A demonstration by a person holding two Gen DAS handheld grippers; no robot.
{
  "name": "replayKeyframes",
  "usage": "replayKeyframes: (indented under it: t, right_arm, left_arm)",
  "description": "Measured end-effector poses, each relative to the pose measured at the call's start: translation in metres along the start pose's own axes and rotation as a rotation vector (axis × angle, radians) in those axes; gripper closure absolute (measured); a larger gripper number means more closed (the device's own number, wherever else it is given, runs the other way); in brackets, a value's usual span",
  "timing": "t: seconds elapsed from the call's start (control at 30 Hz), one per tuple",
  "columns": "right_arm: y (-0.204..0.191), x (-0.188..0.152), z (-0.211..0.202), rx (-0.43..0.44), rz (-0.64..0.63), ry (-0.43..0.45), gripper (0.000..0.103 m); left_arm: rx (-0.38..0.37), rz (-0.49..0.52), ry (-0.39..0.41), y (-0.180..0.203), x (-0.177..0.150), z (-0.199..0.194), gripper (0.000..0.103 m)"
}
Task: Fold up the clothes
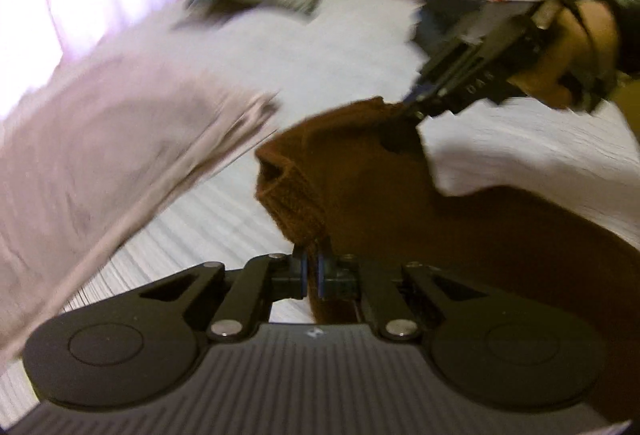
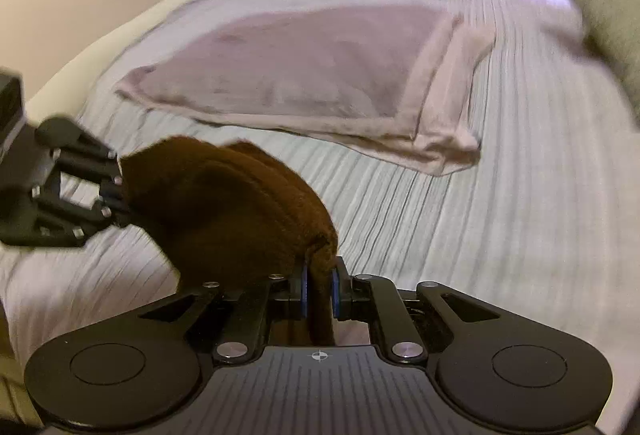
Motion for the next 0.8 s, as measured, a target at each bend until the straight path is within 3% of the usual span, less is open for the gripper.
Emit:
replayKeyframes:
  t: [0.17,0.27,0.37,0.4,0.43,0.53,0.6,0.63,0.67,0.7,0.73,0.8]
  right_arm:
    - [-0.056,-0.077,-0.085,-0.1,-0.034,0.013,0.094]
    - [-0.086,-0.136,-0.104,-0.161,-0.034,-0.026,0.093]
    - [-0.102,-0.195,-0.095,-0.259,-0.033,-0.083,0.093]
    - [-0.105,-0.211,-0.091,-0.299,-0.035,-0.099,0.093]
    - [-0.108,-0.215,-0.093,-0.316,-0.014,-0.096,0.093]
    - [-0.117,-0.227,-0.099,-0.367,0.047,-0.086,0.093]
    - [-0.123,-0.235,-0.103,-0.4,0.087,-0.079,0.092]
    - [-0.126,-0.239,-0.105,-0.417,0.108,-0.075,0.083]
    - [-0.129,-0.244,-0.107,-0.434,0.128,-0.072,0.057]
    - [-0.132,-0.248,-0.109,-0.451,0.148,-0.068,0.041]
    - [-0.134,-0.251,-0.111,-0.462,0.172,-0.062,0.032]
    - [-0.128,-0.243,-0.113,-0.408,0.251,-0.032,0.032]
  left_arm:
    - [-0.102,0.245,0.049,0.103,0.002,-0.064,0.101]
    - [-0.168,0.368,0.04,0.166,-0.023,-0.074,0.101]
    - [-0.226,0.492,0.019,0.227,-0.058,-0.073,0.1]
    - [-0.238,0.53,-0.006,0.243,-0.072,-0.066,0.095]
    - [-0.259,0.566,-0.067,0.26,-0.088,-0.057,0.092]
    - [-0.274,0.604,-0.152,0.282,-0.119,-0.05,0.091]
    - [-0.274,0.584,-0.154,0.281,-0.123,-0.06,0.09]
    - [-0.272,0.559,-0.151,0.279,-0.121,-0.064,0.09]
    - [-0.27,0.521,-0.155,0.275,-0.117,-0.067,0.089]
    - [-0.268,0.468,-0.155,0.272,-0.111,-0.068,0.086]
    - [-0.265,0.413,-0.154,0.268,-0.105,-0.069,0.084]
    - [-0.235,0.35,-0.129,0.261,-0.091,-0.068,0.077]
Point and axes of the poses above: each gripper's, at about its wrist camera, not at the fingertips, and z roughly the way its jaws point, y to its right, x to its top, the point moved 8 cm from there along z, roughly the way its jaws point, and after that the axes turned 7 degrees about z, right-handed, at the moved point
